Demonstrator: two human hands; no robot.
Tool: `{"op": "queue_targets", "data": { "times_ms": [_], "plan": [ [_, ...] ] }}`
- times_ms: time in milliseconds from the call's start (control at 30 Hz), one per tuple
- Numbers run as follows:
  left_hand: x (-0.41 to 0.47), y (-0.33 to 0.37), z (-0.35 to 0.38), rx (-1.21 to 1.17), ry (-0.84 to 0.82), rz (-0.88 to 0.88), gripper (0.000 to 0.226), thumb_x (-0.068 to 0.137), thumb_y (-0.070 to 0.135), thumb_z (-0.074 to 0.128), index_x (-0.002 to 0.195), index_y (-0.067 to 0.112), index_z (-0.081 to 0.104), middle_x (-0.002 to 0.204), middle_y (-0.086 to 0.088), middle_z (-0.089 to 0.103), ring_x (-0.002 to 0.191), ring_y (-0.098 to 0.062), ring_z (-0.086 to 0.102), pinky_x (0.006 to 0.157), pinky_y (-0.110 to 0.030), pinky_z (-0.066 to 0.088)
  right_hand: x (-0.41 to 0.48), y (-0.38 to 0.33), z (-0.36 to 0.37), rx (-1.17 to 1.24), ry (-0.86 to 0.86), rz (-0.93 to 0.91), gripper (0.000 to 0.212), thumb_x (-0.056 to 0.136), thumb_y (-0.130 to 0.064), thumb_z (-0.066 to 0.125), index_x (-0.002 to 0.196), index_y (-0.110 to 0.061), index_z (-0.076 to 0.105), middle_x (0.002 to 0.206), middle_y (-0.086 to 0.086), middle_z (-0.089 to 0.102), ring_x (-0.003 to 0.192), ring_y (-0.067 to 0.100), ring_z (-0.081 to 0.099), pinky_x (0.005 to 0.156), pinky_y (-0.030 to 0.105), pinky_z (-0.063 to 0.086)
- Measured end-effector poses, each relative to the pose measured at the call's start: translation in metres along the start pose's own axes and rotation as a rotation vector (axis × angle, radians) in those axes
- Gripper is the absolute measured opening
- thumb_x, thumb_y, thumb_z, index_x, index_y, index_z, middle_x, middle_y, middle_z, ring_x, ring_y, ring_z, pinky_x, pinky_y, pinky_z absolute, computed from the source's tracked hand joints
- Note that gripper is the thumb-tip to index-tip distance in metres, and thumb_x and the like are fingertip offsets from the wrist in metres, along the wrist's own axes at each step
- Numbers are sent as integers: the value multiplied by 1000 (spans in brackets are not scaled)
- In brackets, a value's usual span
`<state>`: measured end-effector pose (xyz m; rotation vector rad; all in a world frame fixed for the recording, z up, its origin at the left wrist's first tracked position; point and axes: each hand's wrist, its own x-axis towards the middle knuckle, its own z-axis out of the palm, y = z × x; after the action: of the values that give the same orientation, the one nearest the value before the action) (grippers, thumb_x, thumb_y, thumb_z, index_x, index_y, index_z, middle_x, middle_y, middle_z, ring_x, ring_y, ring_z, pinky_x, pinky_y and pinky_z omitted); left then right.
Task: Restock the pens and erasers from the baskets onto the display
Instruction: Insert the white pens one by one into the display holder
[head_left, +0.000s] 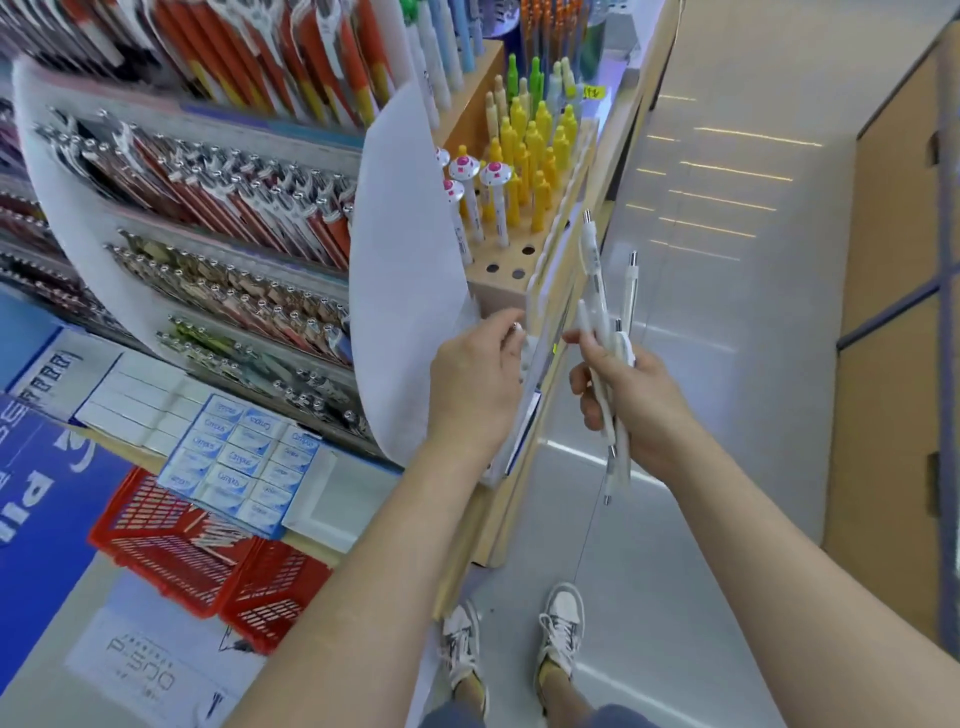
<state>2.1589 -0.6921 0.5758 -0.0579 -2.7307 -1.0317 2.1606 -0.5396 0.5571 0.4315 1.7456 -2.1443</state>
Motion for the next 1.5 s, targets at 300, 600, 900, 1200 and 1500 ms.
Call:
{"op": "queue_targets", "data": {
  "times_ms": [300, 600, 900, 1200, 1500],
  "plan": [
    [-6, -12, 24, 94, -41, 13, 25, 95, 24, 44, 92, 10, 65, 67, -10, 64, 62, -34, 56, 55, -40, 45, 36, -6, 17, -113, -8, -60, 29, 98, -28, 53, 115, -6, 59, 69, 8, 54, 40, 16, 40, 41, 25, 35],
    [1, -9, 23, 139, -59, -41, 19, 97, 17, 47, 94, 7, 63, 74, -11, 63, 65, -32, 53, 58, -37, 36, 39, 1, 17, -91, -17, -51, 30, 97, -28, 55, 115, -4, 59, 72, 8, 62, 41, 17, 43, 42, 25, 38],
    [14, -6, 19, -38, -101, -247, 16, 93, 28, 56, 95, 18, 69, 83, 0, 71, 80, -19, 65, 74, -36, 53, 26, 2, 10, -64, -16, -100, 24, 97, -31, 54, 116, -20, 63, 75, 6, 62, 47, 19, 44, 44, 26, 39],
    [2, 19, -19, -422, 47, -325, 22, 94, 29, 56, 114, 26, 65, 91, 9, 71, 76, -10, 68, 76, -34, 57, -10, -4, -3, -178, -167, -73, 21, 97, -30, 54, 107, -16, 65, 62, 7, 48, 49, 20, 40, 48, 27, 36],
    [0, 35, -46, -734, 48, -416, 2, 86, 19, 68, 84, 18, 67, 71, 9, 65, 60, -5, 58, 56, -20, 51, -28, -10, -8, -388, -409, -10, 17, 95, -26, 59, 101, -14, 68, 64, 11, 45, 55, 20, 39, 50, 27, 36]
  ]
}}
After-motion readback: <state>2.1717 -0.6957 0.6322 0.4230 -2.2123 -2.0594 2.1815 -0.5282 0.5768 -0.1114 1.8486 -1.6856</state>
